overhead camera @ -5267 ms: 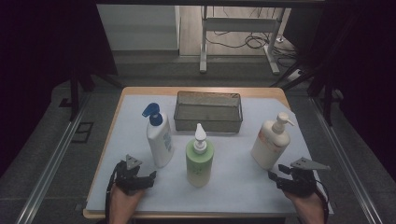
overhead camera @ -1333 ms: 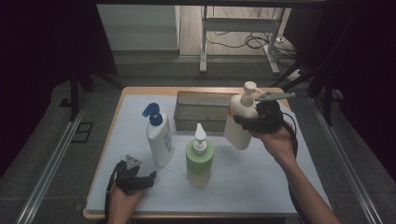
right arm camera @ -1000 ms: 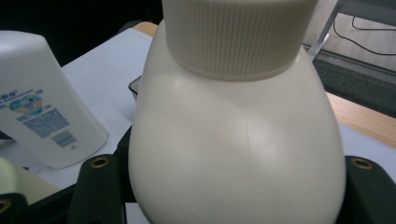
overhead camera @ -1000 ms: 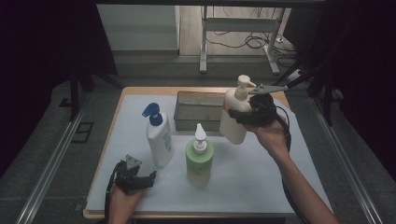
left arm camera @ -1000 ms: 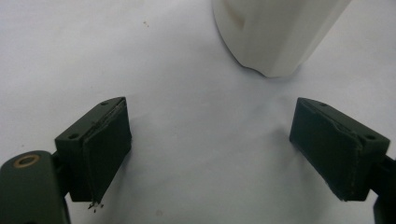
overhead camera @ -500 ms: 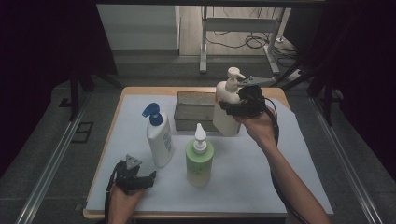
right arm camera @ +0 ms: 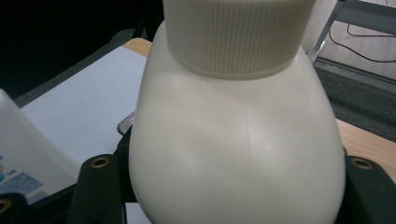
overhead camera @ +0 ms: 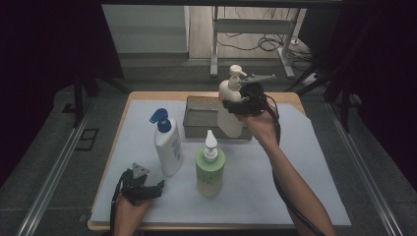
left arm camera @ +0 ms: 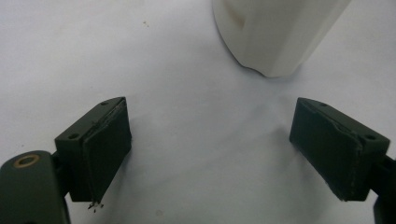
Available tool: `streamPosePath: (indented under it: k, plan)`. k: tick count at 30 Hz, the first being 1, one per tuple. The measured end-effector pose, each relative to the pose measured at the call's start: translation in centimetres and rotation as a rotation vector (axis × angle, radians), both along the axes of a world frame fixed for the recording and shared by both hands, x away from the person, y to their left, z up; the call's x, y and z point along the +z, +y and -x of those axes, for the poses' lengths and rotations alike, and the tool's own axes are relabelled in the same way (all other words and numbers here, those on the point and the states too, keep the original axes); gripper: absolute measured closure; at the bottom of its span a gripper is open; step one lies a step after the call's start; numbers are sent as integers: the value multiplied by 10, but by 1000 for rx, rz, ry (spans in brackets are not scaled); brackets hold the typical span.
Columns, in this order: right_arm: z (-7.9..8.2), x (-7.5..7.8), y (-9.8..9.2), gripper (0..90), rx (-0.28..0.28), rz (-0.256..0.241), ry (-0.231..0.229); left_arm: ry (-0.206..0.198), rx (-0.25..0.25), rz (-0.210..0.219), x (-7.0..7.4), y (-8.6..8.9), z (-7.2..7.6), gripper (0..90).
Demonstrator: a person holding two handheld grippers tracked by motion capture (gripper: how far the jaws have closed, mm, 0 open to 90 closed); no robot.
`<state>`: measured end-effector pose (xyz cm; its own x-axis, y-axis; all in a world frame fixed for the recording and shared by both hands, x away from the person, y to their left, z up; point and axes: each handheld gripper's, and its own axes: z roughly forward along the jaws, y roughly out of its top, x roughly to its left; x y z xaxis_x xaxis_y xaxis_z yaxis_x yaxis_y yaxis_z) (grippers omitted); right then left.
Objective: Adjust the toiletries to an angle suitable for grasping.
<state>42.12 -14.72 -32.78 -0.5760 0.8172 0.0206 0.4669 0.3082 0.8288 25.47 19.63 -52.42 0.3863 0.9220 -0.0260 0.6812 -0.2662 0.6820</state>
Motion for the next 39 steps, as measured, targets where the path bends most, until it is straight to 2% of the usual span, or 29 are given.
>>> streamPosePath:
  k: [22, 31, 39]
  plan:
    - [-44, -7, 22, 368, -48, 7, -8, 3, -2, 0, 0, 0, 0, 123]
    - [-57, -13, 26, 368, -77, 5, -12, 2, -1, 1, 0, 0, 0, 122]
    - [-64, -22, 30, 368, -77, -1, -24, 2, -1, 1, 0, 0, 0, 122]
